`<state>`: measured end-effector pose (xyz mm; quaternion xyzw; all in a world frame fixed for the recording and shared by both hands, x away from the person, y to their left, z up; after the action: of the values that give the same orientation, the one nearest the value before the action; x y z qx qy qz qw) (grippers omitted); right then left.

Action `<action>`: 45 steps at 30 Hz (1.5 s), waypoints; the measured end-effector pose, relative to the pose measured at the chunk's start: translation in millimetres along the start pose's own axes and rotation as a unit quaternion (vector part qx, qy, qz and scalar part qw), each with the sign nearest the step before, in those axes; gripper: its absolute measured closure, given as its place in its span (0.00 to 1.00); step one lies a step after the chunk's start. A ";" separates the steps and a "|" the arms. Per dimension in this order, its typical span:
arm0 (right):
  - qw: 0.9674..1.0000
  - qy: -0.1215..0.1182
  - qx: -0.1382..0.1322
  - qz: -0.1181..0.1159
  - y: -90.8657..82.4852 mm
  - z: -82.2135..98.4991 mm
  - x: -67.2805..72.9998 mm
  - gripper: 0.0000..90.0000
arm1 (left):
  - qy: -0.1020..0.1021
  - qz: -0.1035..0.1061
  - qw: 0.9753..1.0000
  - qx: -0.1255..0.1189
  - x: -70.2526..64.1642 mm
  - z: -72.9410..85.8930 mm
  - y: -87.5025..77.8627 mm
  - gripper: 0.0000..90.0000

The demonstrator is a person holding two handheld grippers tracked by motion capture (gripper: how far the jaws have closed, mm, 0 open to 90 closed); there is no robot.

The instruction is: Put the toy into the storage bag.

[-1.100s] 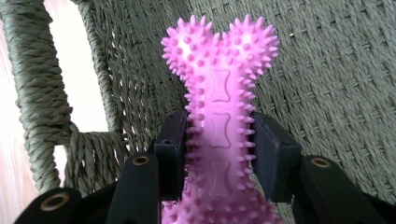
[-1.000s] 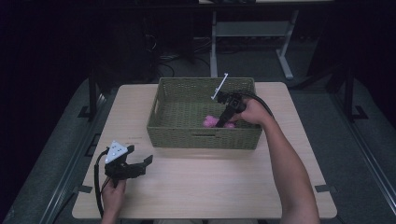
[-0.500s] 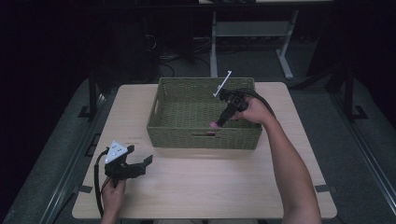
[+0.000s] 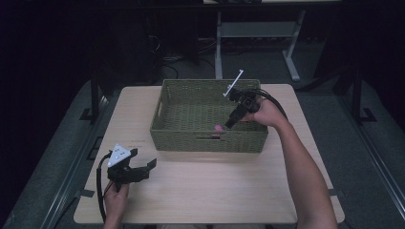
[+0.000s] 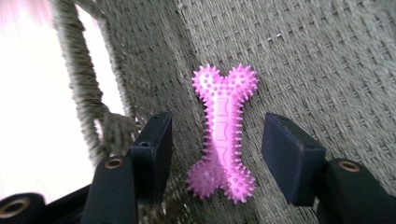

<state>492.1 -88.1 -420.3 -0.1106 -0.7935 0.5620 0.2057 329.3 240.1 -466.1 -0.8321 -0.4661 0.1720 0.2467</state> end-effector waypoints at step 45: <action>0.999 -0.019 -0.044 0.010 -52.2 20.6 38.5 0.38 | 0.000 -0.001 1.000 0.001 0.1 0.1 1.0 0.15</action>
<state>451.4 -107.8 -369.4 -0.1164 -0.8204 0.5302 0.1799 330.0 239.8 -466.7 -0.8312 -0.4671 0.1721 0.2478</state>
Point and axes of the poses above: each handheld gripper's, and its own axes: y roughly forward along the jaws, z roughly out of its underside, x roughly to its left, the point moved 7 cm from there along y, roughly forward along the jaws, and after that the axes turned 6 degrees about x, right-handed, at the moved point
